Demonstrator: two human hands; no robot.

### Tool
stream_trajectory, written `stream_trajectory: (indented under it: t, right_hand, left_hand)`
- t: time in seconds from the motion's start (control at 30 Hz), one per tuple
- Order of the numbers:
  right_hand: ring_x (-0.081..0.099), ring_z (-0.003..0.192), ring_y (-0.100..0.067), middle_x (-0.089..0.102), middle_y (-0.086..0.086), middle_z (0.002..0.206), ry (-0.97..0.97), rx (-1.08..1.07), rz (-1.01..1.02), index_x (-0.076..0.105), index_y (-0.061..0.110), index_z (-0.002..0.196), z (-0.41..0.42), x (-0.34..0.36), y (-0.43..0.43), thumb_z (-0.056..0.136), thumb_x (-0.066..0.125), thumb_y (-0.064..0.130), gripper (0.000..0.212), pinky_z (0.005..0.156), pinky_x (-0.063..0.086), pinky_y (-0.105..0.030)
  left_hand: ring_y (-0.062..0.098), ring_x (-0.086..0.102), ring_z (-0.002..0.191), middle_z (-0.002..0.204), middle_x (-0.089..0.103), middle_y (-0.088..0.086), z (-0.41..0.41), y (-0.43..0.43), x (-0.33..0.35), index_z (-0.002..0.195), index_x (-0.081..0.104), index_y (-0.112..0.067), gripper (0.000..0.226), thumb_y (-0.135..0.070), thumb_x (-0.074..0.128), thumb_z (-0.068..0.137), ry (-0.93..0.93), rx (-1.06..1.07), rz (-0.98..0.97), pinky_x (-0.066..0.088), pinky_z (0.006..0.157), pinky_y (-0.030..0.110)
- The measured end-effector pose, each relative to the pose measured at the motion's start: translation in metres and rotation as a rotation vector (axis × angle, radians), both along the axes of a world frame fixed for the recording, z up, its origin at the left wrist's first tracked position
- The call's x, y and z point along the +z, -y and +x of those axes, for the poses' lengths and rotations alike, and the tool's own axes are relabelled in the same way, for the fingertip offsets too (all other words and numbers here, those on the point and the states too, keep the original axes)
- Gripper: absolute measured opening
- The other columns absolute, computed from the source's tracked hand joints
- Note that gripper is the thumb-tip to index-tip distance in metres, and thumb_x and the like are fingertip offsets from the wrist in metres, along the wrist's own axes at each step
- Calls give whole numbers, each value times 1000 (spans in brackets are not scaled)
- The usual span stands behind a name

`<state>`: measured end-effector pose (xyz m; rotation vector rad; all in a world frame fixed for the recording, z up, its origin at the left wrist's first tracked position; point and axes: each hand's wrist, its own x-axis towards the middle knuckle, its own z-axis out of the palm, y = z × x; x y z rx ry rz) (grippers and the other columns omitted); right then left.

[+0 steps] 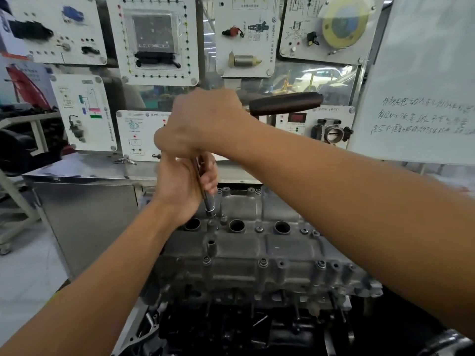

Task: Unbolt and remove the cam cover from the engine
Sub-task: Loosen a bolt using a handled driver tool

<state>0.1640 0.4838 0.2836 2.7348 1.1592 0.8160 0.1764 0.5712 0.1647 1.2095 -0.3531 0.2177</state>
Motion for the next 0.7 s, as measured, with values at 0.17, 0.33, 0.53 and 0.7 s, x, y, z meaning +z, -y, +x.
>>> stream_trajectory:
  t: [0.17, 0.33, 0.53, 0.7]
  right_hand:
    - [44, 60, -13, 45, 7, 69, 10, -79, 149, 44, 22, 72, 24, -7, -5, 86, 48, 56, 37, 51, 27, -29]
    - [42, 56, -8, 44, 8, 60, -57, 60, 136, 35, 23, 61, 41, -3, 20, 82, 53, 36, 30, 51, 28, -28]
    - [34, 53, -10, 34, 5, 54, 71, 387, 63, 45, 19, 67, 32, -14, 24, 85, 51, 35, 25, 53, 28, -22]
    - [42, 62, -16, 39, 5, 58, 60, 336, 45, 46, 19, 69, 32, -12, 28, 90, 50, 37, 28, 60, 34, -29]
  left_hand:
    - [22, 45, 57, 63, 55, 6, 9, -13, 17, 79, 72, -17, 78, -65, 14, 98, 12, -77, -97, 39, 57, 32]
    - [32, 67, 81, 85, 71, 19, 16, -32, 22, 92, 73, -5, 67, -48, 23, 101, 29, 65, 365, 46, 81, 48]
    - [14, 74, 82, 75, 76, 2, 11, -32, 8, 67, 79, -24, 43, 1, 44, 71, 200, 166, 541, 52, 80, 37]
    - [16, 71, 103, 102, 78, 3, 0, -40, 12, 113, 69, -16, 24, -15, 62, 90, 163, -205, 1025, 52, 92, 28]
